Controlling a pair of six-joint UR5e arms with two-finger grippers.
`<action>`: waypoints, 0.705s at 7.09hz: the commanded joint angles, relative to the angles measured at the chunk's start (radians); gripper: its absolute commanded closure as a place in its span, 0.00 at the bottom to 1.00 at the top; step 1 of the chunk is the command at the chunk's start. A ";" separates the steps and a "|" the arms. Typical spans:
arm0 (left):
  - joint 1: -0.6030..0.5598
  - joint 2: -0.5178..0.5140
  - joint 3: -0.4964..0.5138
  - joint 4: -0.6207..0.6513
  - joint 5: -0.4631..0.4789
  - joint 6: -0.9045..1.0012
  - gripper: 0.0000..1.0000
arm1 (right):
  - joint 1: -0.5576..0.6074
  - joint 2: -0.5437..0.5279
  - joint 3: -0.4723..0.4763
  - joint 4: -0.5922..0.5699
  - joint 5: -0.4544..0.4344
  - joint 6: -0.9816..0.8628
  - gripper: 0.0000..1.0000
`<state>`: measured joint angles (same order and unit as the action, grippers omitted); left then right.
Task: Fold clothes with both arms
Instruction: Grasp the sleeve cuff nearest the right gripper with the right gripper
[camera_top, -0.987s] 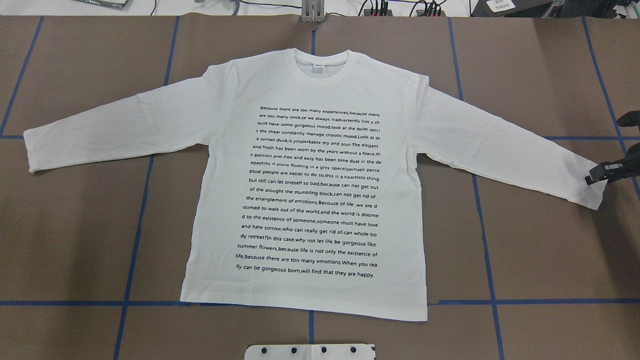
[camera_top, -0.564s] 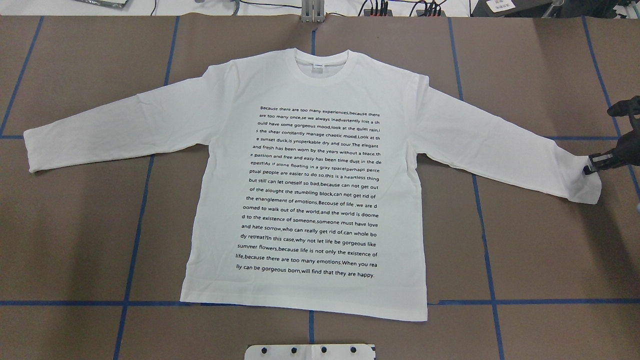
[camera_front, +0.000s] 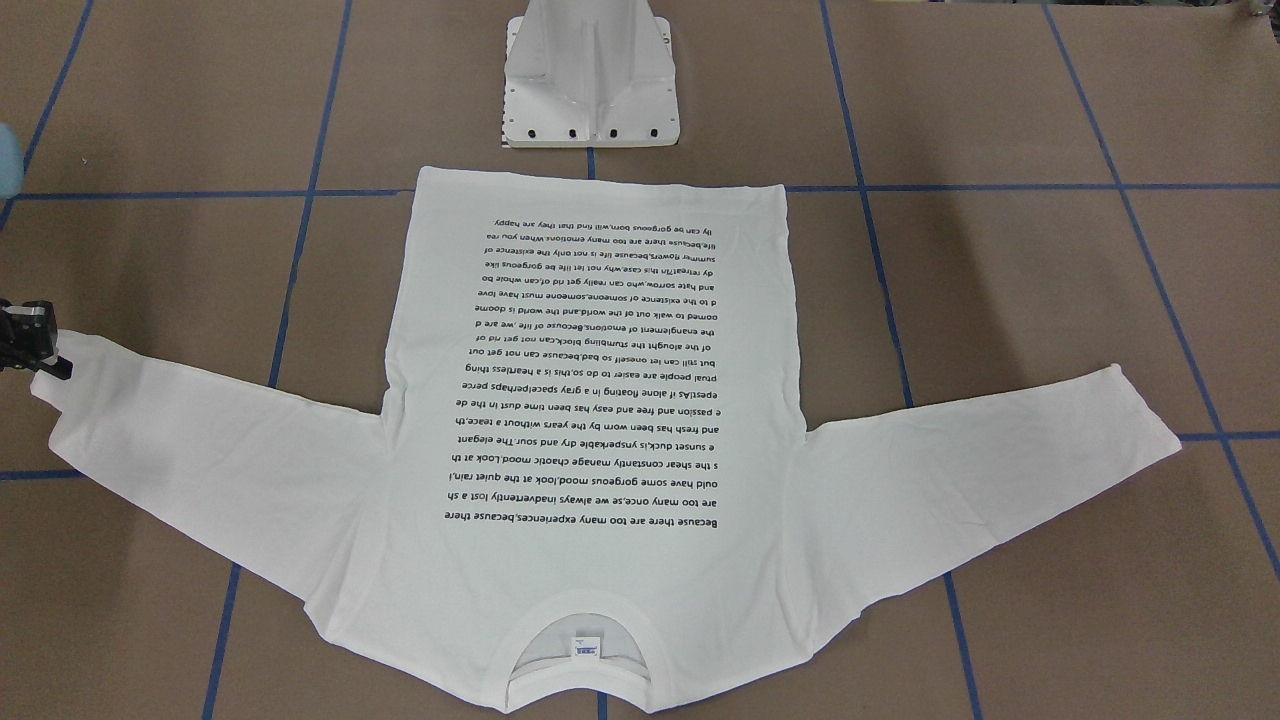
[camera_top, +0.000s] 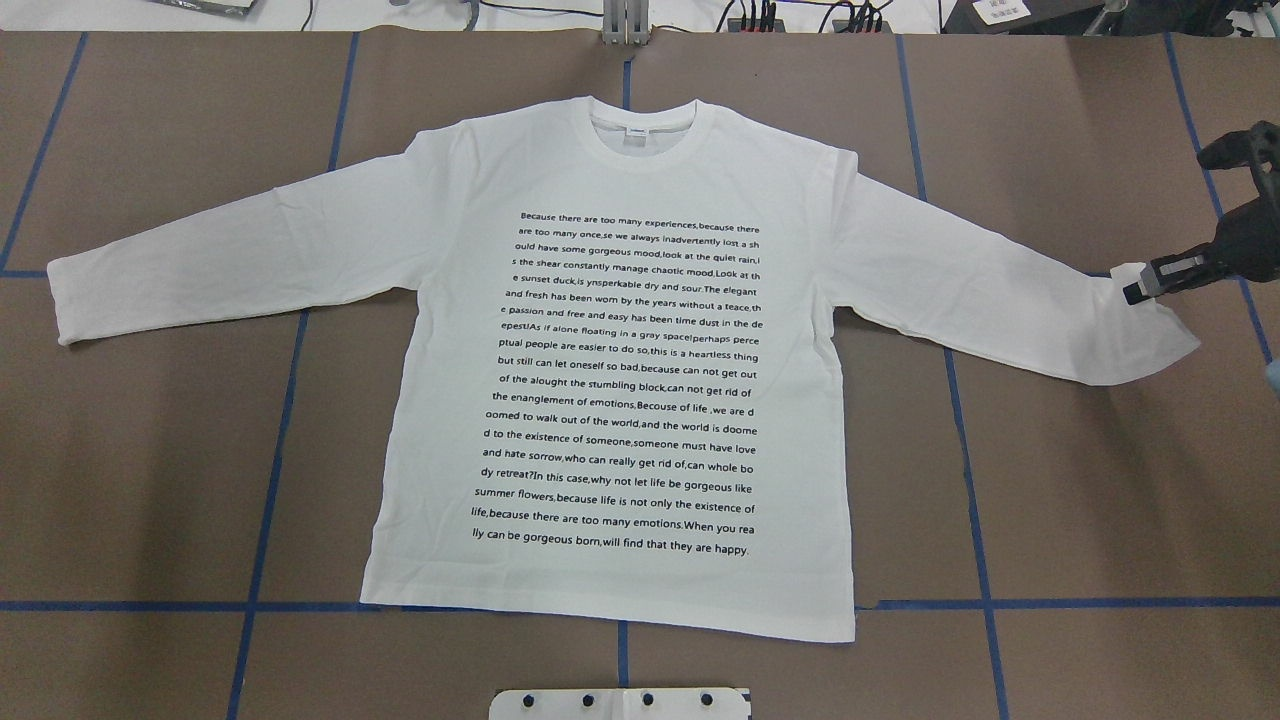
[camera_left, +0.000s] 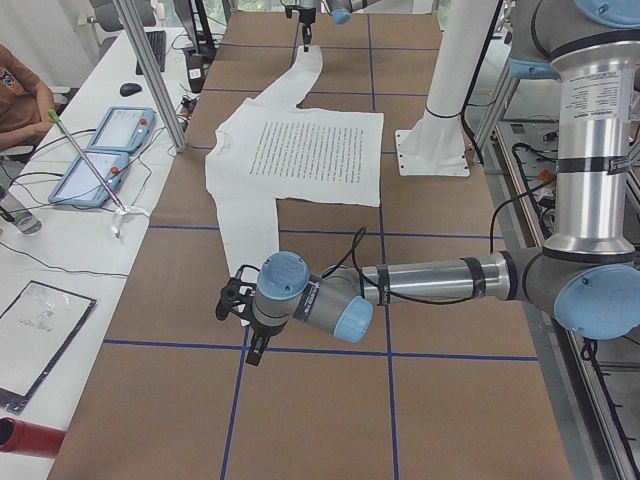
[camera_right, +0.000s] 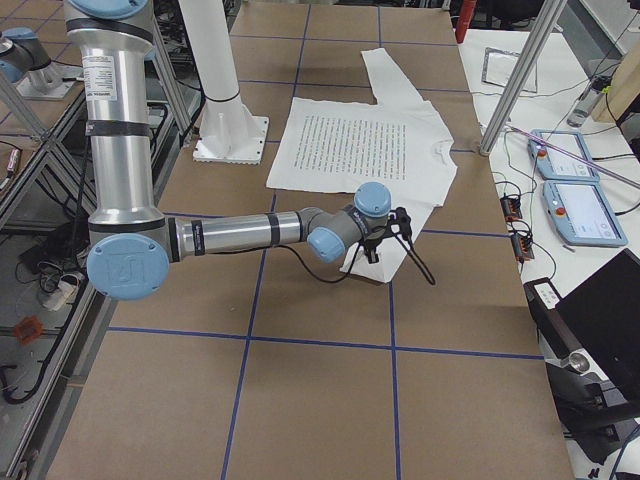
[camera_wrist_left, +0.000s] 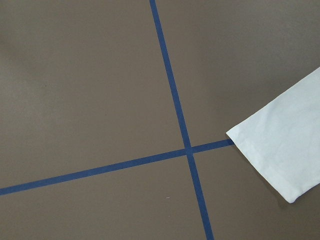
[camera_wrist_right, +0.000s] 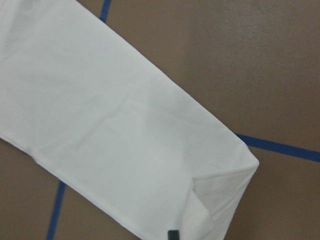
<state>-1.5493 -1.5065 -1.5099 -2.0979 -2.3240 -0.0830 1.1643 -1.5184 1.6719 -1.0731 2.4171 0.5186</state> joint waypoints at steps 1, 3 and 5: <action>0.000 -0.001 0.011 -0.001 0.000 0.000 0.01 | -0.008 0.192 0.121 -0.196 0.062 0.213 1.00; 0.000 0.002 0.014 -0.001 0.000 -0.001 0.01 | -0.104 0.392 0.109 -0.212 0.016 0.407 1.00; 0.000 0.002 0.027 -0.002 0.000 0.000 0.01 | -0.158 0.602 0.066 -0.215 -0.044 0.552 1.00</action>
<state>-1.5493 -1.5053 -1.4889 -2.0995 -2.3240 -0.0832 1.0441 -1.0441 1.7657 -1.2859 2.4139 0.9858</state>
